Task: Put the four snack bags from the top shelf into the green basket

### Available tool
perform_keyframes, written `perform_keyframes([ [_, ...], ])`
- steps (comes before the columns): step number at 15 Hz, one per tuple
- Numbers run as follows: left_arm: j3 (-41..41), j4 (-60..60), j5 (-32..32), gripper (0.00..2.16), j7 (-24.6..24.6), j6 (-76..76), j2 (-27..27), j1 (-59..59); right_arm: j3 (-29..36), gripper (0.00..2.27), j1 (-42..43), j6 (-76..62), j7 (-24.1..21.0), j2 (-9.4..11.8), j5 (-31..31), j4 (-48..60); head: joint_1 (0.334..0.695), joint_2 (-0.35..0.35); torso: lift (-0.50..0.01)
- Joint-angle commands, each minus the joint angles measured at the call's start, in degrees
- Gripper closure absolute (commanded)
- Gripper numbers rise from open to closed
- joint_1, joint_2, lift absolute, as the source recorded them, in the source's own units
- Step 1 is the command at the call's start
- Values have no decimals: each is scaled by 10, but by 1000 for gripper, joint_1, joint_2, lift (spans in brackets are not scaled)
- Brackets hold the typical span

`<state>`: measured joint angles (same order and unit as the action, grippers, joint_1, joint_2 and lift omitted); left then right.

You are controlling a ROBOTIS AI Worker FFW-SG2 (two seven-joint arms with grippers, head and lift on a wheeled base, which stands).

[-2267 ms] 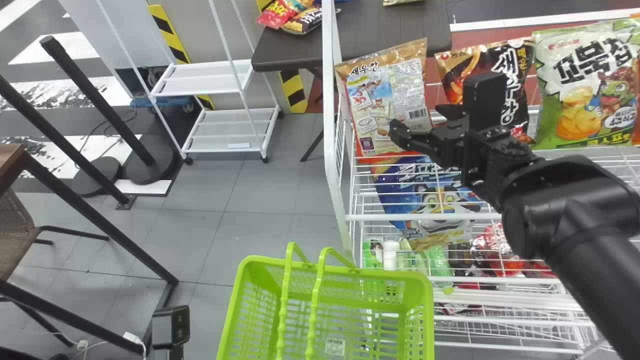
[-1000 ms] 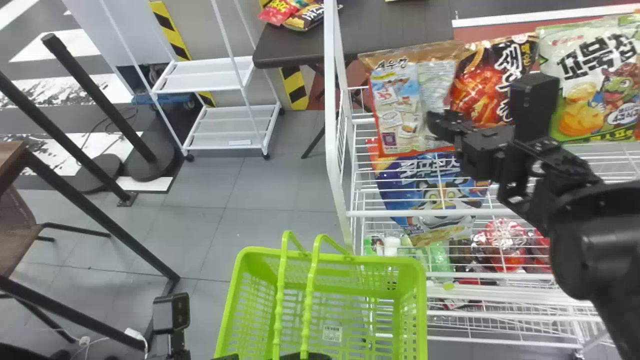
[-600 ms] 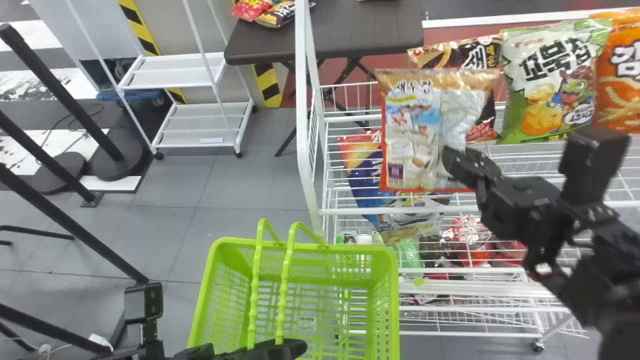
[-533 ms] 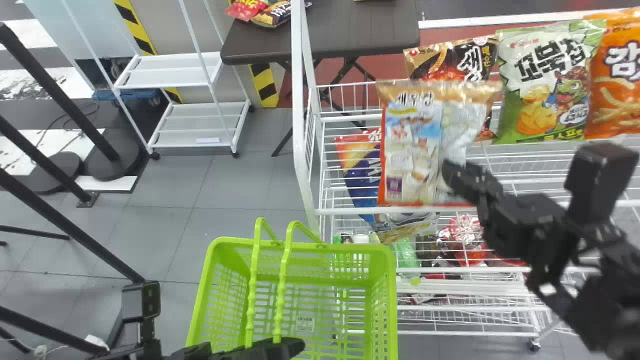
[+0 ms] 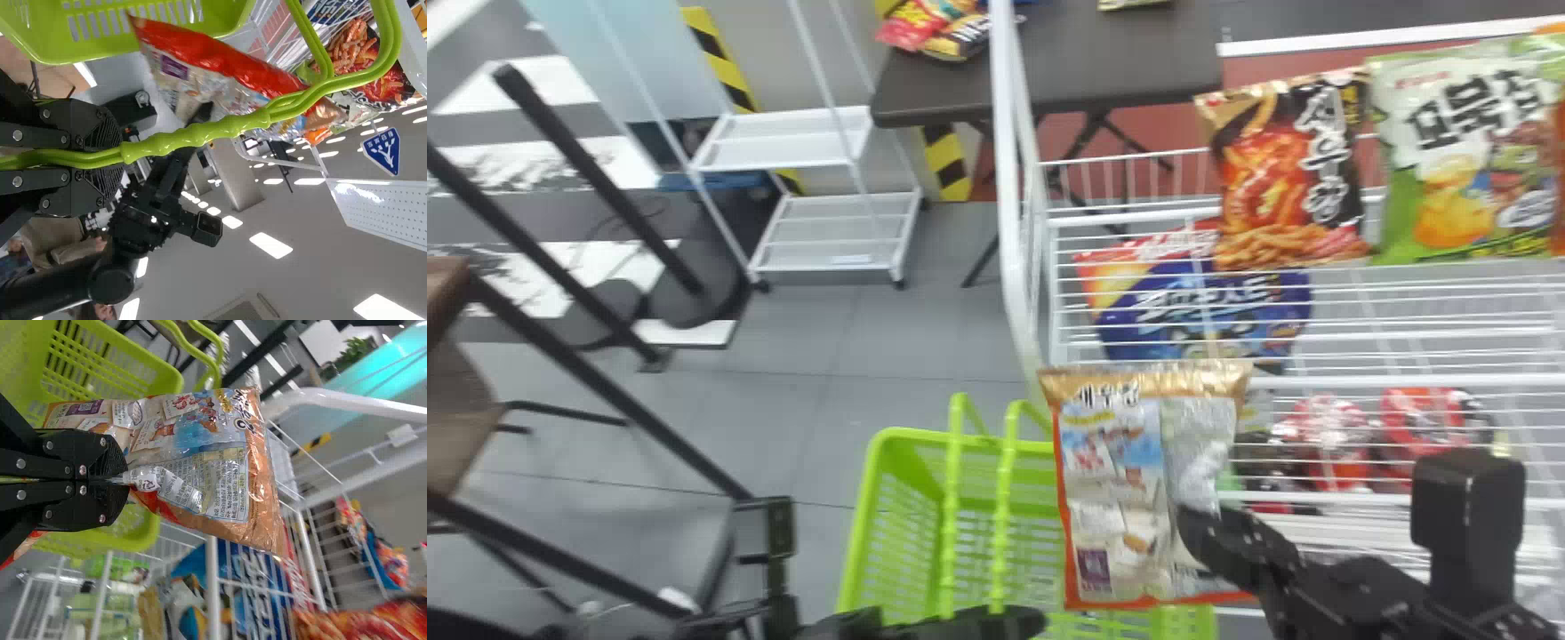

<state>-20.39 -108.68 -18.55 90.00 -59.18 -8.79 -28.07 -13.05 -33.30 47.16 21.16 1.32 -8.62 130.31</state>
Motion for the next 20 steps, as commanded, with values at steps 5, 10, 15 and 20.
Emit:
perform_keyframes([
  [5,1,-4,-3,2145,6,0,-1,-6,-87,60,46,-15,-26,3,39,-103,695,350,0],
  [10,0,-4,-5,2145,6,0,-6,-8,-72,60,17,66,-21,24,26,-22,695,350,0],
  [15,0,-4,-6,2145,6,0,-7,-8,16,60,9,71,7,25,-58,5,695,350,0],
  [20,0,-4,-6,2145,6,0,-8,-10,95,63,100,-45,-37,21,-49,-45,695,270,0],
])
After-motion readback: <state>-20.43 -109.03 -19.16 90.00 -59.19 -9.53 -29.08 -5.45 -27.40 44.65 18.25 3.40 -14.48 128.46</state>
